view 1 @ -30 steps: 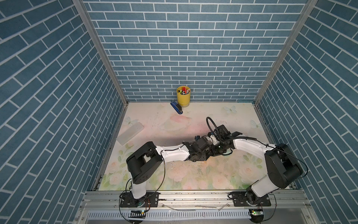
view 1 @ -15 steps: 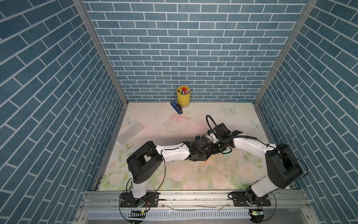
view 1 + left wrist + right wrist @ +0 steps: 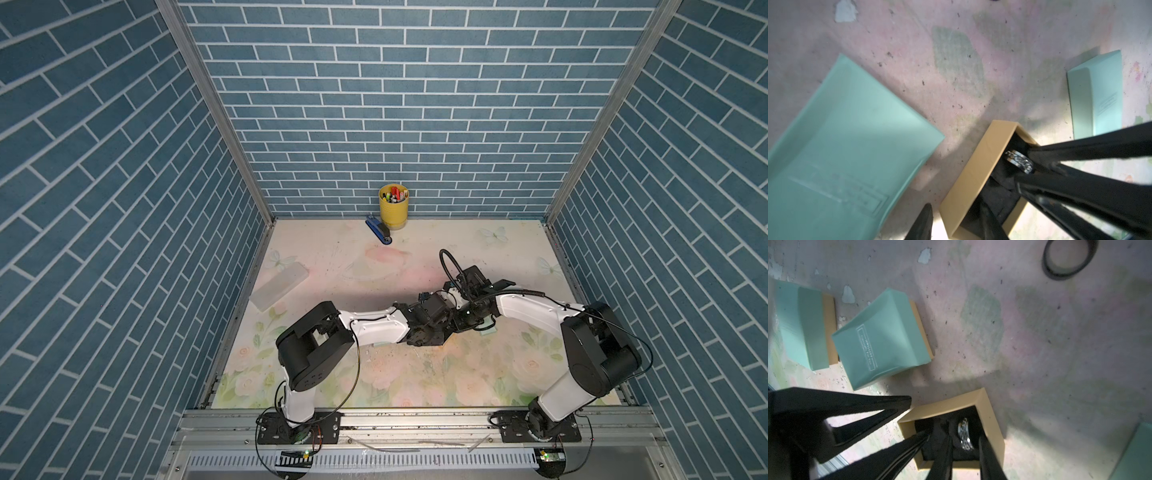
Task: Take the rings out of the lift-off lid box
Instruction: Take out the ring from the jewelry box.
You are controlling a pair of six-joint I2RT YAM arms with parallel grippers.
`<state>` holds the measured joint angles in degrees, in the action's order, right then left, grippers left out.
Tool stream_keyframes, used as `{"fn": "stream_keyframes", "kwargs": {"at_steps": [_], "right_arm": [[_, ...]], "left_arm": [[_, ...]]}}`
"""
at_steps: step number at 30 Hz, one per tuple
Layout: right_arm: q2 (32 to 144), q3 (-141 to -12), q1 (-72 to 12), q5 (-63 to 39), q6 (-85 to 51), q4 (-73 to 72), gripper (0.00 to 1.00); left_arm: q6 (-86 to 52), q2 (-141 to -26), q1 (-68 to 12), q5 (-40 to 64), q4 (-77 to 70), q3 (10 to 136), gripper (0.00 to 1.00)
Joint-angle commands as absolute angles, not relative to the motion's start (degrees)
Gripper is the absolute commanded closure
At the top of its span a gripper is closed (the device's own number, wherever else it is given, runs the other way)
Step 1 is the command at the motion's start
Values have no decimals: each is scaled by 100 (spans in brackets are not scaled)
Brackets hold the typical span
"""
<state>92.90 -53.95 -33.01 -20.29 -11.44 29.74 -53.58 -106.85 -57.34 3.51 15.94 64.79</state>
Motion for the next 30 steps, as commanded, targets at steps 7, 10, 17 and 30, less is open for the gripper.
{"fn": "stream_keyframes", "kwargs": {"at_steps": [7,10,17,30], "right_arm": [[9399,-5546,-3349,-1567,-930,3029,85],[9393,-5499,-3357,-1521,-955,2960,91],[8904,-5094,-3367,-1760,-1108,2508,97],[8460,-4454,-3188,-2203,-1670,1916,100]], "left_arm": [[-5358,-10877,-5705,315,1617,6513,62],[-5353,-10872,-5706,292,1622,6506,62],[-5372,-10845,-5700,185,1659,6469,63],[-5363,-10836,-5699,44,1871,6478,63]]}}
